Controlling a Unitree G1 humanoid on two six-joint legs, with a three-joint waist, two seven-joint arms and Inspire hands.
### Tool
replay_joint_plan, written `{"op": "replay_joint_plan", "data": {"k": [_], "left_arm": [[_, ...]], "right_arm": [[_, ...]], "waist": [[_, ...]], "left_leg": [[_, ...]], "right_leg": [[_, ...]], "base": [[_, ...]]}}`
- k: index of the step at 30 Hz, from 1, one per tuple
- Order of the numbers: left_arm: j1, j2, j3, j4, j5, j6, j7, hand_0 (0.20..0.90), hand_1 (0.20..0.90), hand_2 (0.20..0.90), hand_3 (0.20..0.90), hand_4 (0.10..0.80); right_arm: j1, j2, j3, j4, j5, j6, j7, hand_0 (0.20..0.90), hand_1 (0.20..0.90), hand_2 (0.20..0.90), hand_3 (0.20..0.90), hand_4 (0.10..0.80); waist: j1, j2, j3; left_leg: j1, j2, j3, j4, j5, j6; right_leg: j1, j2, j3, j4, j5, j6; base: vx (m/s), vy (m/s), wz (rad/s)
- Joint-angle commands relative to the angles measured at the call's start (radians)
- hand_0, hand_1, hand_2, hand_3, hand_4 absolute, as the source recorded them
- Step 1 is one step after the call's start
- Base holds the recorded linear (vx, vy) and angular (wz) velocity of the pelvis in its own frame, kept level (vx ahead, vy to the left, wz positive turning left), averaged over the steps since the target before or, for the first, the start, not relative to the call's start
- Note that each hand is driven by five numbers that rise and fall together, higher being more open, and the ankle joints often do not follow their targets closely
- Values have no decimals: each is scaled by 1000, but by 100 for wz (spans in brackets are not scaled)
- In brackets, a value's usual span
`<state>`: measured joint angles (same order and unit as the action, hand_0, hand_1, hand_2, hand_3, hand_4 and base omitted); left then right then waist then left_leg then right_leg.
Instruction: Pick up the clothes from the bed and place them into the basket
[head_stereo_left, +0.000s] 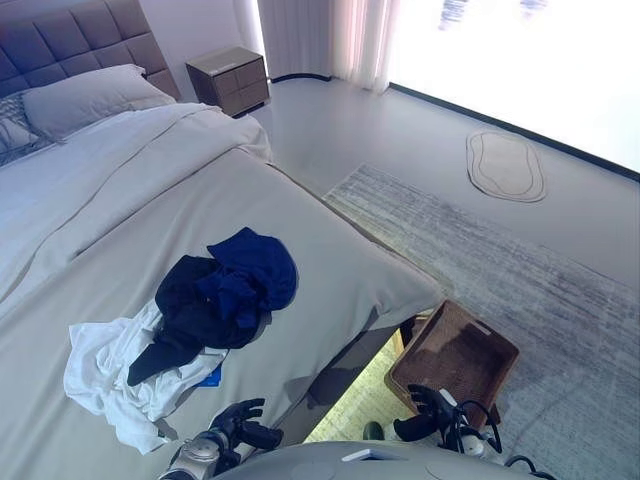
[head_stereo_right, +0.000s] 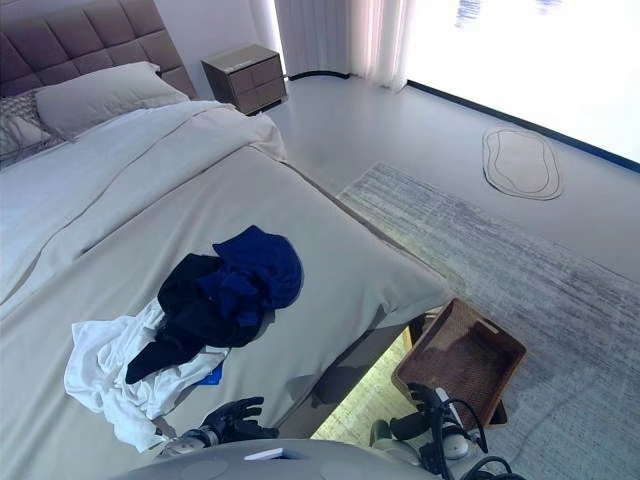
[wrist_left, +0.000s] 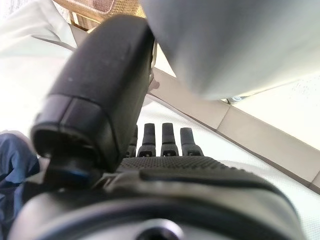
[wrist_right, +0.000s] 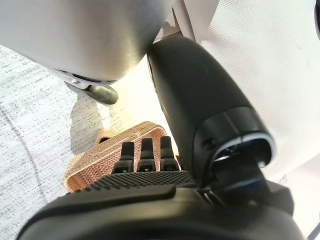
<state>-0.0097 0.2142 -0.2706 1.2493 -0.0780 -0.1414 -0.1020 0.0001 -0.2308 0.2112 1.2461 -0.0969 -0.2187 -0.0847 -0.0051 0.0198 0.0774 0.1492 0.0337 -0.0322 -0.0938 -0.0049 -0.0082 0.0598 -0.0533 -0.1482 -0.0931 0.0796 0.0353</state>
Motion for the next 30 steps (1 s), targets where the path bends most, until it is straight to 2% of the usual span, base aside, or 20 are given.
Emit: {"op": "replay_joint_plan", "data": {"k": [1, 7, 10, 12, 23, 25, 28, 29, 30], "left_arm": [[-45, -1, -15, 27, 1, -43, -14, 900, 900, 900, 900, 800], [-52, -2, -16, 35, 39, -12, 35, 900, 900, 900, 900, 800], [-52, -6, -19, 54, 81, 62, 11, 900, 900, 900, 900, 800], [-46, -9, -27, 64, 79, 52, 19, 900, 900, 900, 900, 800], [-36, -16, -21, 65, 65, 66, 15, 900, 900, 900, 900, 800], [-29, -14, -29, 65, 68, 60, 18, 900, 900, 900, 900, 800], [-10, 1, -35, 52, 73, 54, 24, 900, 900, 900, 900, 800], [-3, 4, -41, 52, 72, 45, 29, 900, 900, 900, 900, 800], [-3, 6, -44, 52, 73, 37, 31, 900, 900, 900, 900, 800]], "right_arm": [[-35, 7, 41, 19, 15, -30, -12, 900, 900, 900, 900, 800], [-37, 8, 37, 21, 44, -14, -2, 900, 900, 900, 900, 800], [-36, 15, 30, 36, 72, -4, 5, 900, 900, 900, 900, 800], [-36, 17, 18, 39, 122, 3, 16, 900, 900, 900, 900, 800], [-38, 25, -167, 45, 589, 4, 110, 900, 900, 900, 900, 800], [-49, 23, -199, 23, 695, 33, 157, 900, 900, 900, 900, 800], [-75, 23, -268, -97, 981, 143, 256, 900, 900, 900, 900, 800], [-82, 35, -266, -178, 1088, 145, 308, 900, 900, 900, 900, 800], [-88, 36, -253, -235, 1120, 151, 288, 900, 900, 900, 900, 800]], "waist": [[2, -47, 23], [5, -48, 26], [5, -49, 26], [3, -47, 25], [9, -41, 21], [14, -43, 21], [28, -50, 18], [32, -55, 20], [35, -56, 23]], "left_leg": [[-11, -28, 49, 23, -29, 19], [-11, -29, 47, 29, -31, 20], [-10, -29, 48, 32, -34, 23], [-4, -30, 49, 29, -35, 23], [9, -29, 46, 24, -35, 20], [11, -30, 42, 25, -35, 19], [13, -31, 34, 29, -37, 18], [7, -32, 33, 34, -38, 19], [2, -31, 31, 36, -36, 19]], "right_leg": [[46, -18, 65, 60, -70, 31], [46, -20, 61, 69, -76, 31], [45, -22, 57, 76, -79, 30], [49, -20, 61, 75, -79, 30], [64, -20, 49, 73, -81, 30], [69, -20, 45, 72, -82, 29], [74, -21, 42, 75, -85, 27], [71, -21, 44, 77, -84, 25], [66, -21, 43, 79, -83, 24]], "base": [[0, 0, 0], [0, 0, 0], [13, 1, 0], [61, 11, 1], [47, 15, 0], [76, 8, 2], [74, -14, 4], [0, 0, 0], [0, 0, 0]]}}
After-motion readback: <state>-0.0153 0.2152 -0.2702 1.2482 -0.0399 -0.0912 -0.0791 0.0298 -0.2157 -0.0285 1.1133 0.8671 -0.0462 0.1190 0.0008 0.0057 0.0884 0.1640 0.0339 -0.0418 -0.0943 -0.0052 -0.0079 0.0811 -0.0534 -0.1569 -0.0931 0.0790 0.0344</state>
